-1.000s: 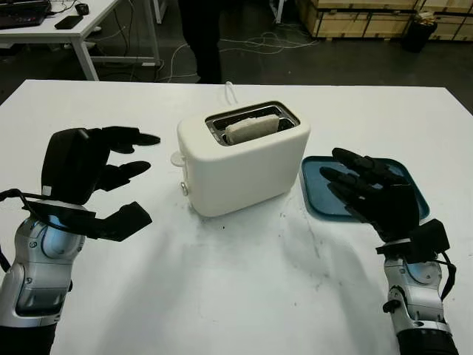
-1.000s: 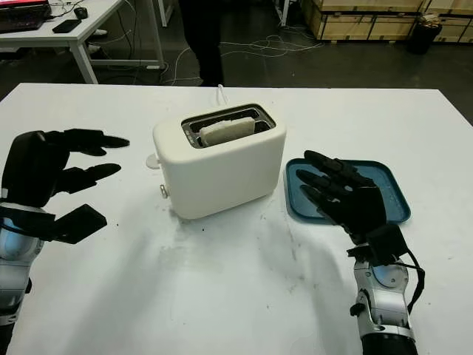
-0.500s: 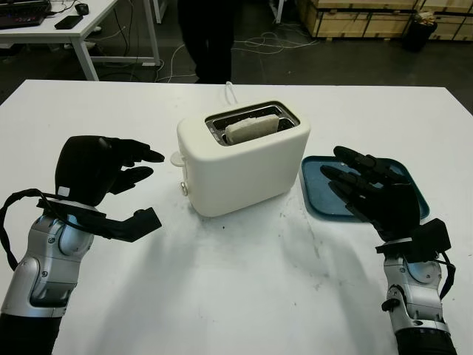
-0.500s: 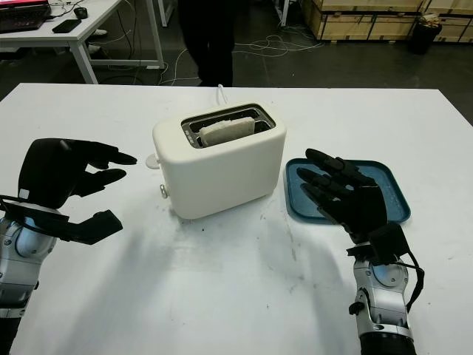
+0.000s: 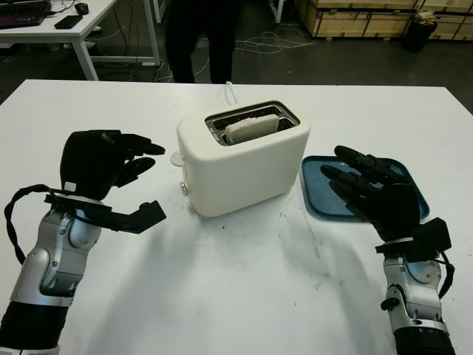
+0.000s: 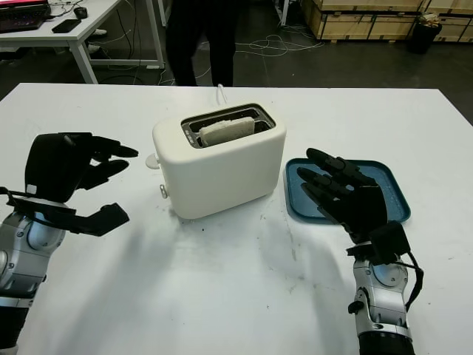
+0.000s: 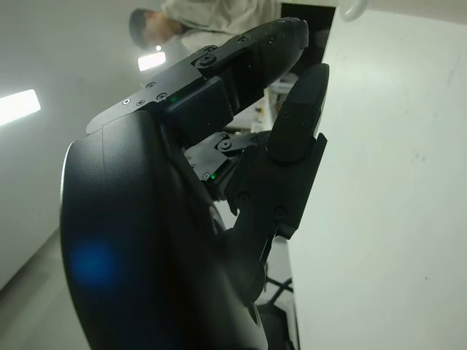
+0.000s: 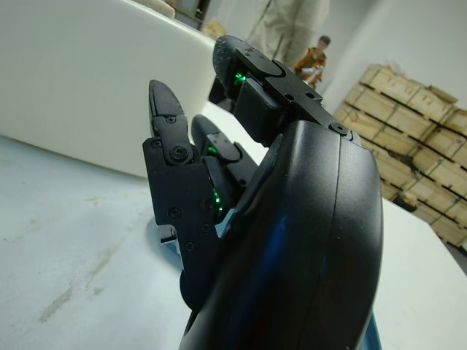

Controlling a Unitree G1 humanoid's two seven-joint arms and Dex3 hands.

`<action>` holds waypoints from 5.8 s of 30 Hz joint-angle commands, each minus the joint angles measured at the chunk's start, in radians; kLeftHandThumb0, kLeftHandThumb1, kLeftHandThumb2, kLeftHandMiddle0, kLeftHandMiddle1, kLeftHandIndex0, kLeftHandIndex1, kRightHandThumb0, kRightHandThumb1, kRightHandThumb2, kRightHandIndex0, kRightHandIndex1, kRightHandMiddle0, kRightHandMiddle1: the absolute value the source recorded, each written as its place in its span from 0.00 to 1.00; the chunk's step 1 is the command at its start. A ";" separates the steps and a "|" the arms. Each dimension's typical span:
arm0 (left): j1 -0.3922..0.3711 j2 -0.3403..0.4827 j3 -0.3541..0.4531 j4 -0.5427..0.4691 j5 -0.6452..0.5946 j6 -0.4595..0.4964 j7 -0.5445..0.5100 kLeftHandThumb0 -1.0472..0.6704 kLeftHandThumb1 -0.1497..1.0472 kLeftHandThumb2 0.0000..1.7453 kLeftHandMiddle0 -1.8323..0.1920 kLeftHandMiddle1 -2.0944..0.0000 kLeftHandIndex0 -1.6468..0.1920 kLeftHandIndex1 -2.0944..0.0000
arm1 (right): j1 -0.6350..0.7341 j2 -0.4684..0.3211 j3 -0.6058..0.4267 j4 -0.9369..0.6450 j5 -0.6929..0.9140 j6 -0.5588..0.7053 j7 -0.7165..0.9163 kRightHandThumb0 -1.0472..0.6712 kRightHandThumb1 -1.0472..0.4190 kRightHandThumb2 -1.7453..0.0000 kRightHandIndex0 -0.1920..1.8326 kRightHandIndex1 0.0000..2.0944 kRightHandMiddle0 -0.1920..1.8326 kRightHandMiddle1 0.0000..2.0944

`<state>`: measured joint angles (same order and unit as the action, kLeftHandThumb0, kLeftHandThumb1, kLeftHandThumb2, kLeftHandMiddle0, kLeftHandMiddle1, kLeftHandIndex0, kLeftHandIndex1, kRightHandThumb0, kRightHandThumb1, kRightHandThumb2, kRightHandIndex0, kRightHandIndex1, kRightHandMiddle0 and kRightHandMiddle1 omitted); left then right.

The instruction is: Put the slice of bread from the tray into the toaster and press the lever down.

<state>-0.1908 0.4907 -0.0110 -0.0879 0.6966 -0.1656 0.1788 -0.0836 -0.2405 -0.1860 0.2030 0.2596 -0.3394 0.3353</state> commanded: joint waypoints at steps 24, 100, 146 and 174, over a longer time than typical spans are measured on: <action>-0.054 -0.021 -0.047 0.052 -0.017 -0.015 -0.006 0.47 0.78 0.00 0.40 0.50 0.17 0.99 | 0.013 0.010 -0.005 -0.025 -0.001 0.021 -0.008 0.48 0.09 0.95 0.49 0.00 0.46 0.00; -0.053 -0.127 -0.278 0.348 0.025 0.027 -0.035 0.54 0.76 0.01 0.44 0.40 0.18 1.00 | 0.073 0.002 -0.017 -0.110 -0.043 0.077 -0.064 0.46 0.09 0.96 0.50 0.00 0.46 0.00; -0.091 -0.016 -0.404 0.098 -0.019 0.038 -0.305 0.48 0.75 0.00 0.37 0.57 0.16 1.00 | 0.150 -0.006 -0.027 -0.202 -0.037 0.102 -0.060 0.46 0.09 0.94 0.50 0.00 0.47 0.00; -0.045 -0.274 -0.548 0.440 -0.042 0.067 -0.084 0.54 0.80 0.00 0.49 0.31 0.23 0.99 | 0.148 -0.017 -0.002 -0.203 -0.067 0.134 -0.070 0.43 0.09 0.93 0.51 0.00 0.49 0.00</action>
<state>-0.2200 0.2967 -0.3029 0.2564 0.6018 -0.0698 0.4155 0.0870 -0.2607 -0.1905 0.0040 0.2114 -0.2412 0.2868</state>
